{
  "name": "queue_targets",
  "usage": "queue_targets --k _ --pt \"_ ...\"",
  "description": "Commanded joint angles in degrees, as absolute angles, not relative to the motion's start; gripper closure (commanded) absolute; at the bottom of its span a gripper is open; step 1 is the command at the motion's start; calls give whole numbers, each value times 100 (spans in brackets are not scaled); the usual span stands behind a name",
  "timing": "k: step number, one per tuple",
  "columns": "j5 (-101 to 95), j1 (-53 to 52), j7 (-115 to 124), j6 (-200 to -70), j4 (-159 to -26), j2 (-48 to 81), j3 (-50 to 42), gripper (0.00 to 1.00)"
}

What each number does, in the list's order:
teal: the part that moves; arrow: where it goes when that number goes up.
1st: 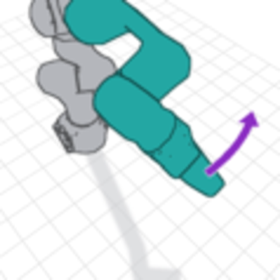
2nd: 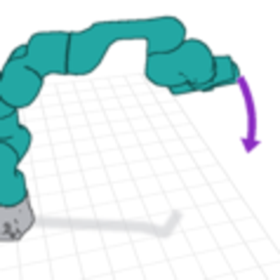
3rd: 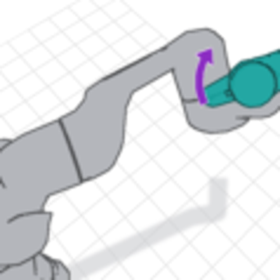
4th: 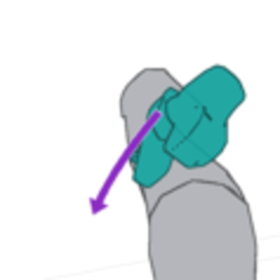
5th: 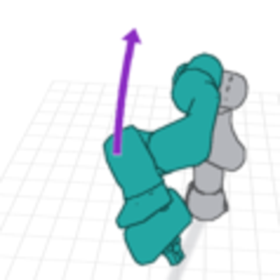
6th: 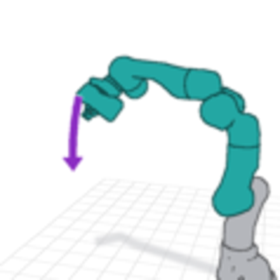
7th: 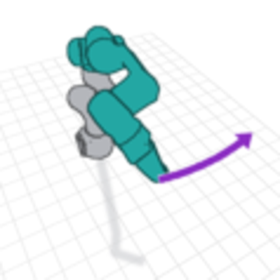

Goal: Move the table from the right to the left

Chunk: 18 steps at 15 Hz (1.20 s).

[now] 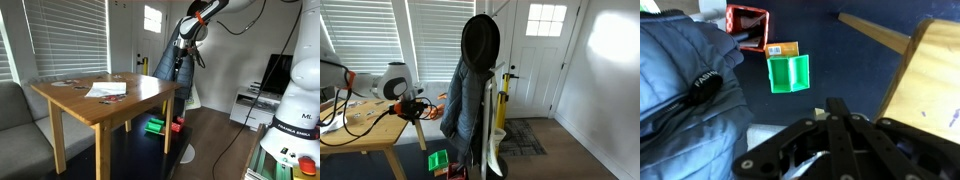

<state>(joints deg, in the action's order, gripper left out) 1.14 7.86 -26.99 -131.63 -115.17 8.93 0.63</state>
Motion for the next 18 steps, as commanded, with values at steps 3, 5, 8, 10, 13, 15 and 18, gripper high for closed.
queue_targets --k 3,5,8,10,13,15,18 --pt "175 726 -2399 -12082 -12044 -368 -236 80" --pt "69 669 -2073 -11836 -12283 -844 -275 67" --pt "17 602 -1756 -11501 -12469 -1481 -273 47" --pt "-55 554 -1467 -11278 -12534 -1893 -243 33" --pt "-330 555 -902 -10882 -12547 -2344 -166 12" --pt "-411 566 -510 -10560 -12488 -2509 -127 1" --pt "-335 544 43 -10122 -12384 -2605 -91 0"
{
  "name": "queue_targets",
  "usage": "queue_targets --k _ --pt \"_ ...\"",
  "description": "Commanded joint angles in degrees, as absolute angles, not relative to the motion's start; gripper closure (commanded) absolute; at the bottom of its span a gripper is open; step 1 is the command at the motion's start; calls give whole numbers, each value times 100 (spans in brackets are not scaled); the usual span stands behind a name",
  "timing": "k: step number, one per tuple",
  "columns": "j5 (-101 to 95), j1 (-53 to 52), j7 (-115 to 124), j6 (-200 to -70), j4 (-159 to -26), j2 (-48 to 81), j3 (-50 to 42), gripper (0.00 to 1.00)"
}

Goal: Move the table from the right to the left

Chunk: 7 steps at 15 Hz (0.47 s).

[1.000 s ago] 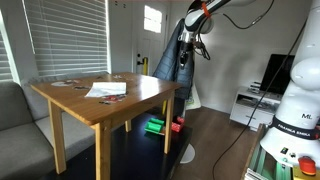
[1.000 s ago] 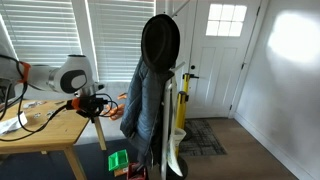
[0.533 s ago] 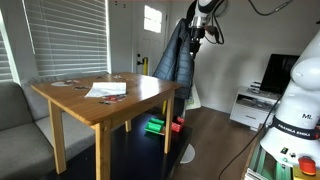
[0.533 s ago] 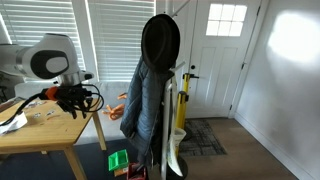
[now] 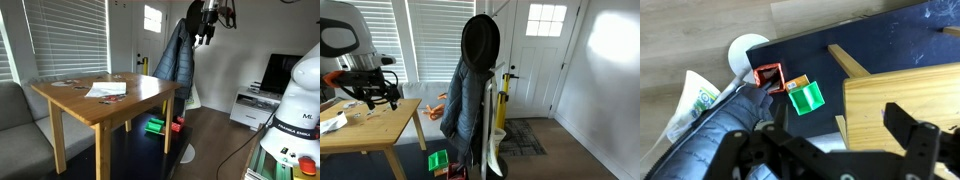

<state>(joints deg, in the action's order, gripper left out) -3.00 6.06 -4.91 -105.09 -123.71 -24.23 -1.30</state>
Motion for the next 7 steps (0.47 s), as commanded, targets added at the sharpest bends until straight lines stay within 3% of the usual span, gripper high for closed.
queue_targets --k 1,7 --pt "-341 491 -294 -10369 -12356 -2473 -208 0" --pt "-337 486 -72 -10242 -12356 -2522 -172 0"
